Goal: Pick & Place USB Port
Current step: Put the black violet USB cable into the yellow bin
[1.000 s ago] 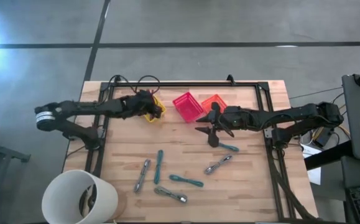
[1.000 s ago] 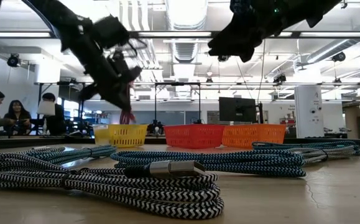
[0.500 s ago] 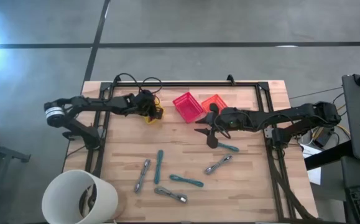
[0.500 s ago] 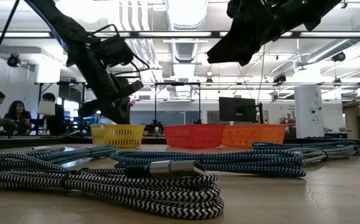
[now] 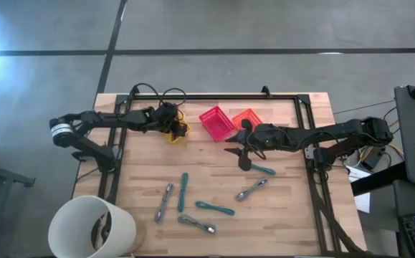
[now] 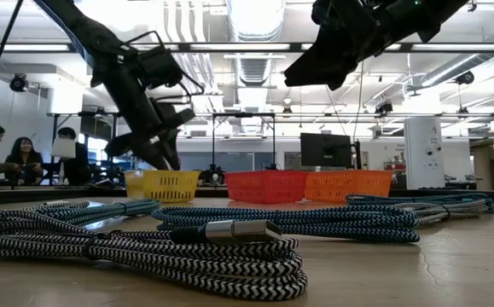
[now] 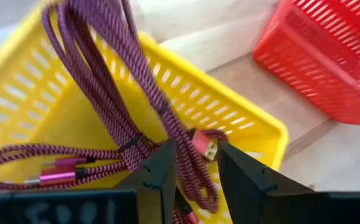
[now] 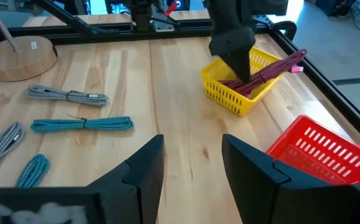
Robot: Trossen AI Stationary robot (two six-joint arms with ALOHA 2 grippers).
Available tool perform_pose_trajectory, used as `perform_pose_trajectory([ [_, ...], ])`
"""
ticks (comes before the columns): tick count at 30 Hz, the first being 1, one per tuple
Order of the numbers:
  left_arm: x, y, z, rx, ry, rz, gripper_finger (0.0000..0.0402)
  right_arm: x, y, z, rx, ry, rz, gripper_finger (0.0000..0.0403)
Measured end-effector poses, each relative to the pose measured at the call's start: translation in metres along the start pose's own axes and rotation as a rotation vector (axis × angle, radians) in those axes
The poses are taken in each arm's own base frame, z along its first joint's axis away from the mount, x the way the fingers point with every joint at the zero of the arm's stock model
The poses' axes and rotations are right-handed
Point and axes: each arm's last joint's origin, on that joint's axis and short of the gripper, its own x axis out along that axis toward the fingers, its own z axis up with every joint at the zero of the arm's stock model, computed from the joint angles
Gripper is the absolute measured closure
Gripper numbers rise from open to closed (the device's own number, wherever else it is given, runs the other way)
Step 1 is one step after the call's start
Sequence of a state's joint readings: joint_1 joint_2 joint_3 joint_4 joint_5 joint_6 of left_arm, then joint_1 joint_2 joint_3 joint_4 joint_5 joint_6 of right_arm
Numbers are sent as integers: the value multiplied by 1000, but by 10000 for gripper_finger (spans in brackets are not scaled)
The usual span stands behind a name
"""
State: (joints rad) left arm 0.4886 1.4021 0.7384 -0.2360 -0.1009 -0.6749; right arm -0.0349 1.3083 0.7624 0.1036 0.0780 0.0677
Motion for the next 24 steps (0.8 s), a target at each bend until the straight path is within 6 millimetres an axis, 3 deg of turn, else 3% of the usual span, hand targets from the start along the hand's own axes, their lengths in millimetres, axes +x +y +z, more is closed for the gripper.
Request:
perform_pose_trajectory([
  [8,-23,-7,15,43,-54,-9,292,0,0,-1,0,5,0,243],
  [12,-26,-5,19,78,-135,79,296,0,0,-2,-2,20,-1,248],
  [17,-16,0,20,116,-220,258,310,0,0,-2,-1,18,-1,252],
  [24,2,-8,28,203,-305,231,335,0,0,-2,-1,17,-2,249],
])
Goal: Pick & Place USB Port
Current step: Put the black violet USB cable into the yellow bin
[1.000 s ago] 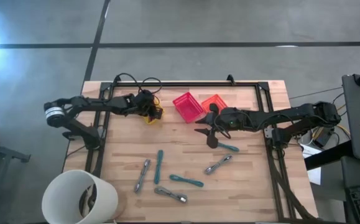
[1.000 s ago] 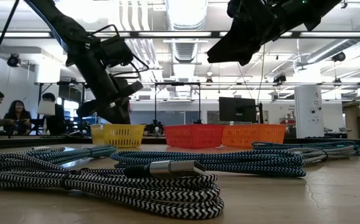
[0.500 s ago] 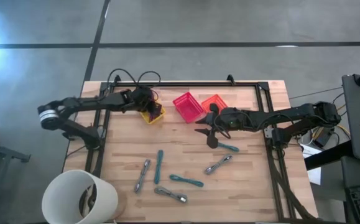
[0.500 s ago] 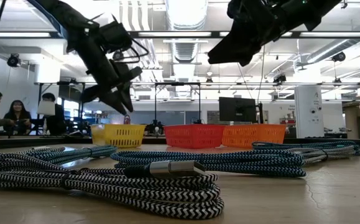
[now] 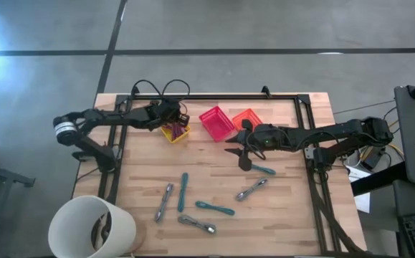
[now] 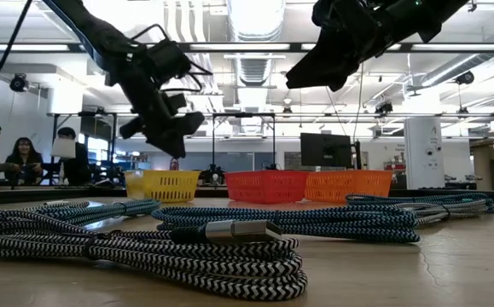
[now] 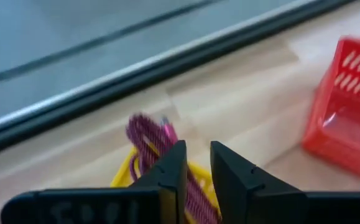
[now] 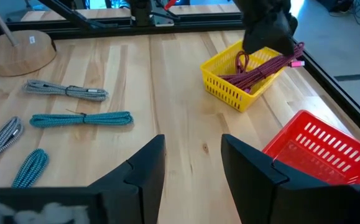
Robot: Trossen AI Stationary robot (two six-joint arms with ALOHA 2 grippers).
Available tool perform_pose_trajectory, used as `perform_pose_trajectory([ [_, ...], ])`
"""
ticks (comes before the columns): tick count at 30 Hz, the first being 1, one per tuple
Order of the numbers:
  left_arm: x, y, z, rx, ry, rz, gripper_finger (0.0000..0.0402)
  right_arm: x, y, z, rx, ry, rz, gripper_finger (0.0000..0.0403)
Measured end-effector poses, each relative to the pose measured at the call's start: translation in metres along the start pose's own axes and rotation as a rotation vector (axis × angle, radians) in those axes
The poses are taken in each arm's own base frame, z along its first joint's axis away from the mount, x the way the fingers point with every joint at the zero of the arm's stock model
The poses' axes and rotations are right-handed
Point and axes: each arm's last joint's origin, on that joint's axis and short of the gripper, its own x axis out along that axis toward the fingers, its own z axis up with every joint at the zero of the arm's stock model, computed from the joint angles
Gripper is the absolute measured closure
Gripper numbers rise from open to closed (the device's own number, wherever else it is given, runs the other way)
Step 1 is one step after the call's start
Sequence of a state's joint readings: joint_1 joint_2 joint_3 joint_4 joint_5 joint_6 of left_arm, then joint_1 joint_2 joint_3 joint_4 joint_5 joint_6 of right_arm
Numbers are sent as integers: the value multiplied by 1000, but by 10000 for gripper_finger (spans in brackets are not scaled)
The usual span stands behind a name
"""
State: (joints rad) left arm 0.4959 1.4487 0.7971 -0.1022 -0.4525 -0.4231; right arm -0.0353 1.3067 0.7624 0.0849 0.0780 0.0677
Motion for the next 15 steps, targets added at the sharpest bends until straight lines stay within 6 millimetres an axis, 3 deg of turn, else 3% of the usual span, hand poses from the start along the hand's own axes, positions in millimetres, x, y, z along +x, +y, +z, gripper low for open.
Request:
perform_pose_trajectory([
  [15,12,4,-6,-34,30,53,339,0,0,-1,1,3,0,259],
])
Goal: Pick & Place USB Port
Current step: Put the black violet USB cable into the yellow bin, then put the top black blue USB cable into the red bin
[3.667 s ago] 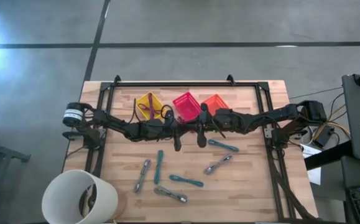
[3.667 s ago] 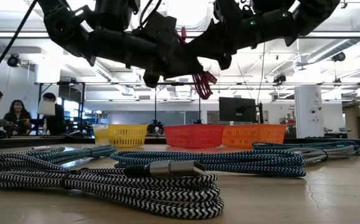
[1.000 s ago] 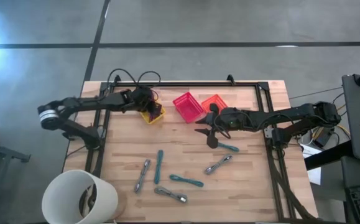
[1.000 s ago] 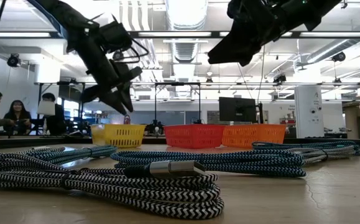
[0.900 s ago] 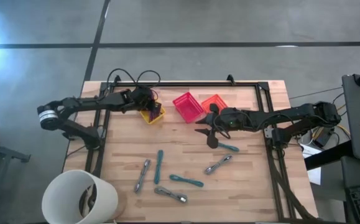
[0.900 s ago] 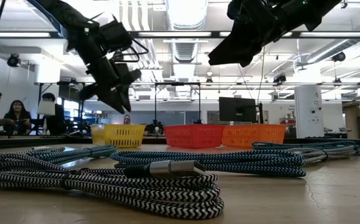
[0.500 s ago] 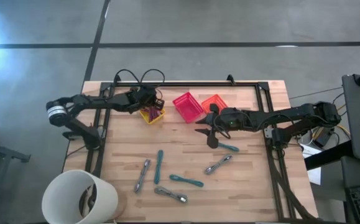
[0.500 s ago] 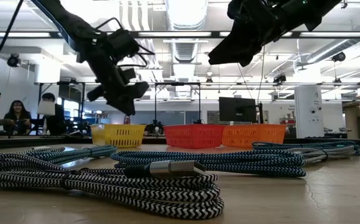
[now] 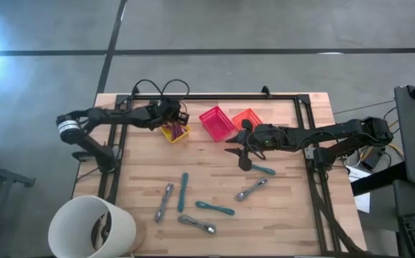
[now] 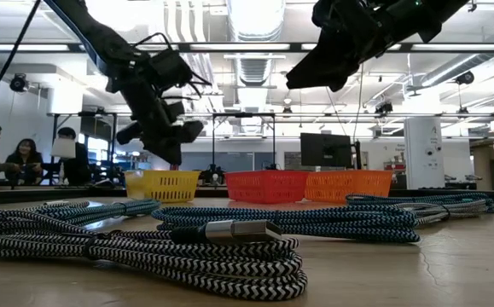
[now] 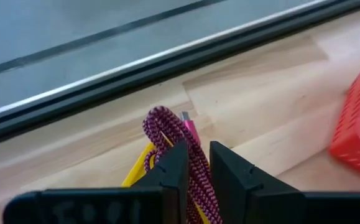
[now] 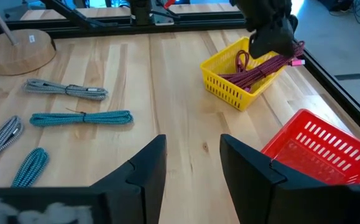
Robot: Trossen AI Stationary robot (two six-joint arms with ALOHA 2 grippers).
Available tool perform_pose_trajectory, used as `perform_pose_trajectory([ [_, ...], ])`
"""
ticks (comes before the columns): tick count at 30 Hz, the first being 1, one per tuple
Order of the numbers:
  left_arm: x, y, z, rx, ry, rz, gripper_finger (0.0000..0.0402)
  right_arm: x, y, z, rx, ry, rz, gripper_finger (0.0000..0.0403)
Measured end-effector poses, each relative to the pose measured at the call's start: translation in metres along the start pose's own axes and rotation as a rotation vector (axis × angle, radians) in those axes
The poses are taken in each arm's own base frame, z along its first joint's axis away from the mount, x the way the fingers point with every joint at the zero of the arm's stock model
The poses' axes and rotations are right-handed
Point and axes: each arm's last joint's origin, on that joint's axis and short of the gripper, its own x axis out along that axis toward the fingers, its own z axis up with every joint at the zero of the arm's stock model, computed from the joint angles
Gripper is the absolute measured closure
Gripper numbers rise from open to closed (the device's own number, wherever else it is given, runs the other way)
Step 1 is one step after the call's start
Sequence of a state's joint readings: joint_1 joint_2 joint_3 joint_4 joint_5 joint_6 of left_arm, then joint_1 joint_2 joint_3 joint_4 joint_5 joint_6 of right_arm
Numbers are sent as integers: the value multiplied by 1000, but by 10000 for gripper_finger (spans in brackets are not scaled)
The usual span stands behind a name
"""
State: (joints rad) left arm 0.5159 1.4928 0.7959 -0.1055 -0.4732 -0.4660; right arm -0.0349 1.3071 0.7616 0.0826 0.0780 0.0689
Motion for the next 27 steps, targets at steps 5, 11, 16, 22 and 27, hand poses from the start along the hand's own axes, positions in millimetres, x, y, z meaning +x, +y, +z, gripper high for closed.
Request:
perform_pose_trajectory([
  [5,10,-2,-7,13,35,18,339,0,0,0,2,2,0,255],
  [11,6,-1,-6,12,37,13,339,0,0,-1,-1,5,0,253],
  [16,0,2,-4,14,44,13,339,0,0,-1,-2,5,0,259],
  [22,-10,0,-5,23,107,-80,339,0,0,-1,2,9,-1,264],
  [27,-36,-11,1,33,143,-376,339,0,-1,-7,3,65,-5,260],
])
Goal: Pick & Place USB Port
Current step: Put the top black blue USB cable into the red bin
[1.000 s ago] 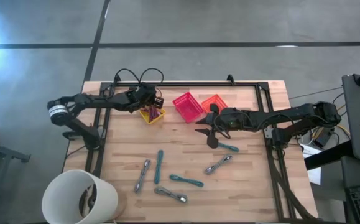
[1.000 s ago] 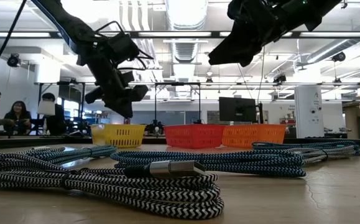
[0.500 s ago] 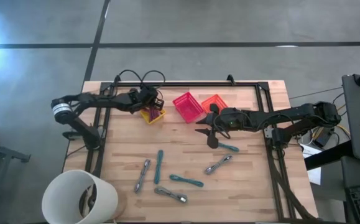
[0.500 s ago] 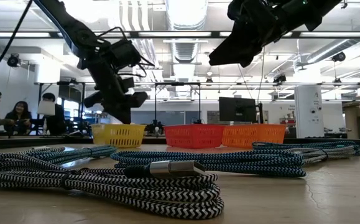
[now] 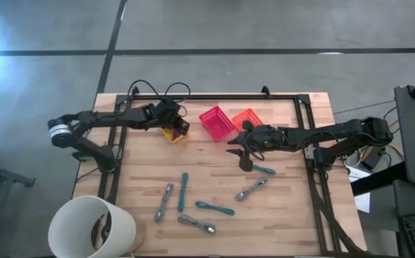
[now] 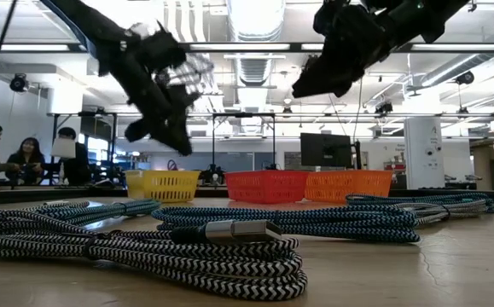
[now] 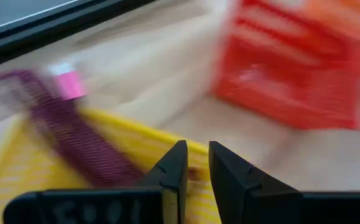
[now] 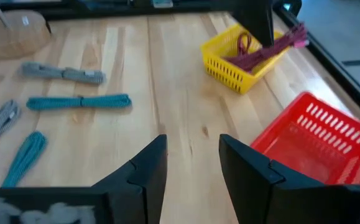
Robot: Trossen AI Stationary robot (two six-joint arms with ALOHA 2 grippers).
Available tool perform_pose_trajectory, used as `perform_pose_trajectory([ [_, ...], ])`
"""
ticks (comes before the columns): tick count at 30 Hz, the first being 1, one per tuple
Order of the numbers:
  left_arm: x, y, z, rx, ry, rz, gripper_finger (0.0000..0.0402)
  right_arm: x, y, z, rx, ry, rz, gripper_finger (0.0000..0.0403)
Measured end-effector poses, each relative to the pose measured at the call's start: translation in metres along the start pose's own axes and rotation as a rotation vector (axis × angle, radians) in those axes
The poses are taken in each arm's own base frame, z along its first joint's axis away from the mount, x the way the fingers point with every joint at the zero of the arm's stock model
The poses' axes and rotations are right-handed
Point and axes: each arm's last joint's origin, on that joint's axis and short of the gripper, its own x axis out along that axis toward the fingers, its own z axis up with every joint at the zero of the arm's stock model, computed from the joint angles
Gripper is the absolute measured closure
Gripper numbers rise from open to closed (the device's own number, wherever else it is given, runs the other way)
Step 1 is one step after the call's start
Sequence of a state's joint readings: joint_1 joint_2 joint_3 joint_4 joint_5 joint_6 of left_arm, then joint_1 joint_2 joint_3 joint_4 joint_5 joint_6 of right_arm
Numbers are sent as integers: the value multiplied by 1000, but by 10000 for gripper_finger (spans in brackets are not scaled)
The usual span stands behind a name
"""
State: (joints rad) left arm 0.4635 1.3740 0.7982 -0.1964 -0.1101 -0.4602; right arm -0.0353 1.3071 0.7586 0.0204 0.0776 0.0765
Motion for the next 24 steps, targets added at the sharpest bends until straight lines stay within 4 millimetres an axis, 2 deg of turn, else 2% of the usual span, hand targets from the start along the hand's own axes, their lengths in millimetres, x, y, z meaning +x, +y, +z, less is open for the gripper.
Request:
perform_pose_trajectory([
  [8,-36,-47,-14,209,-55,-203,339,4,0,-12,25,53,0,238],
  [13,-43,-71,-28,283,-70,-275,339,20,4,-22,16,101,33,226],
  [19,-43,-80,-36,326,-57,-299,339,39,11,-25,-5,152,45,218],
  [24,-38,-81,-38,408,-55,-290,339,42,17,-27,-15,235,53,220],
])
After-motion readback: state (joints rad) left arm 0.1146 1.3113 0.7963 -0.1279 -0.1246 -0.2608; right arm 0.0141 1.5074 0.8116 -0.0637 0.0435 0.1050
